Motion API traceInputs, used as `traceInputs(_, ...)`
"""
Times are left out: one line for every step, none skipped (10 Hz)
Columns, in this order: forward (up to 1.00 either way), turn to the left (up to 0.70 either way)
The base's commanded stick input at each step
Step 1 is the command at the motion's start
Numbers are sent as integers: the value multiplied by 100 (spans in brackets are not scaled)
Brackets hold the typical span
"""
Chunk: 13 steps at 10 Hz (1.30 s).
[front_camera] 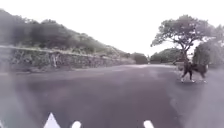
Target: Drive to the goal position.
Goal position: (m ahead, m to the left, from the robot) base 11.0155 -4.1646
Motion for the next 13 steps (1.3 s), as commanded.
traceInputs(70, 0)
traceInputs(70, 0)
traceInputs(70, 0)
traceInputs(70, 0)
traceInputs(70, 0)
traceInputs(70, 0)
traceInputs(70, 0)
traceInputs(70, 0)
traceInputs(70, 0)
traceInputs(70, 0)
traceInputs(70, 0)
traceInputs(70, 0)
traceInputs(70, 0)
